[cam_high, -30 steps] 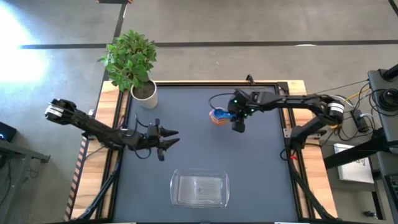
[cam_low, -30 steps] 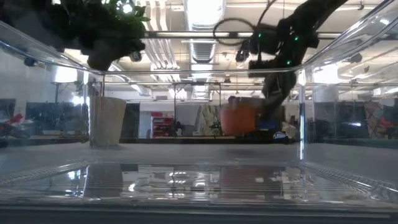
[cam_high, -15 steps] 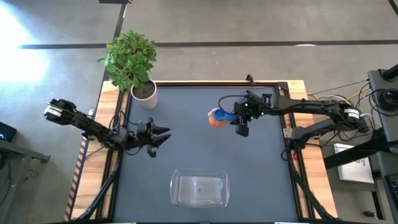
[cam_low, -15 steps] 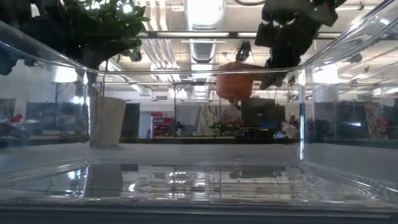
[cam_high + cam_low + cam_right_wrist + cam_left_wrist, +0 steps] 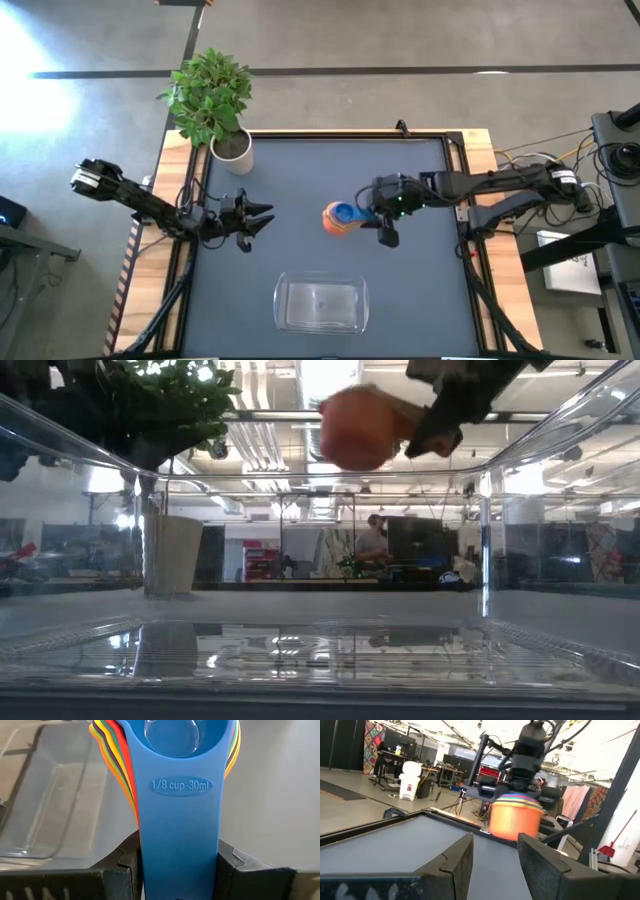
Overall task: Nest measuring cups in basket
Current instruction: Put the stacked measuring cups into the transparent bin
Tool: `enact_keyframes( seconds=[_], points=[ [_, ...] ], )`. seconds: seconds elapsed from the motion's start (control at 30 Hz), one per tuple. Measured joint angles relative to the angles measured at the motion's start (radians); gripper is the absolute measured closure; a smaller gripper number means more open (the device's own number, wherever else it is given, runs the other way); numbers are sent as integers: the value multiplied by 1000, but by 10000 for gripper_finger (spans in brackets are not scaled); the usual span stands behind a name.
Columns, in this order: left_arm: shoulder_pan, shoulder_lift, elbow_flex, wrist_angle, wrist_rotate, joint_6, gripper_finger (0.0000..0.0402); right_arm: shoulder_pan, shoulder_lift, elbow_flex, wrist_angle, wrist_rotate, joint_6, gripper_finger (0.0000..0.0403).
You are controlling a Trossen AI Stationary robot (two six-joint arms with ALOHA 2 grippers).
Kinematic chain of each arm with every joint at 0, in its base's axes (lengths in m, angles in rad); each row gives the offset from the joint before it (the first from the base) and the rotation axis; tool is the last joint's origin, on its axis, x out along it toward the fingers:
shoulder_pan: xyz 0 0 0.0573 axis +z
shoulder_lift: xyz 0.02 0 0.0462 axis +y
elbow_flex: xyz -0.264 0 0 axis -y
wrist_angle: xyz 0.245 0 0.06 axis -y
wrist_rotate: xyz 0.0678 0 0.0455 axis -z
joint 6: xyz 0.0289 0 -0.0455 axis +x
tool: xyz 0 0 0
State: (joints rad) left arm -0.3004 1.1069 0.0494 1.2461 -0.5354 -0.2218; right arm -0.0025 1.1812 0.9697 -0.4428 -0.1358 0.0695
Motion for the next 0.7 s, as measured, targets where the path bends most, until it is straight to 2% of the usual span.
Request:
enact_keyframes(
  seconds=[0.33,0.7],
  points=[
    [0,0,0,0,0,0,264,143,0,6,16,90,115,271],
    [1,0,0,-1,-5,0,264,237,0,7,67,119,183,271]
  ],
)
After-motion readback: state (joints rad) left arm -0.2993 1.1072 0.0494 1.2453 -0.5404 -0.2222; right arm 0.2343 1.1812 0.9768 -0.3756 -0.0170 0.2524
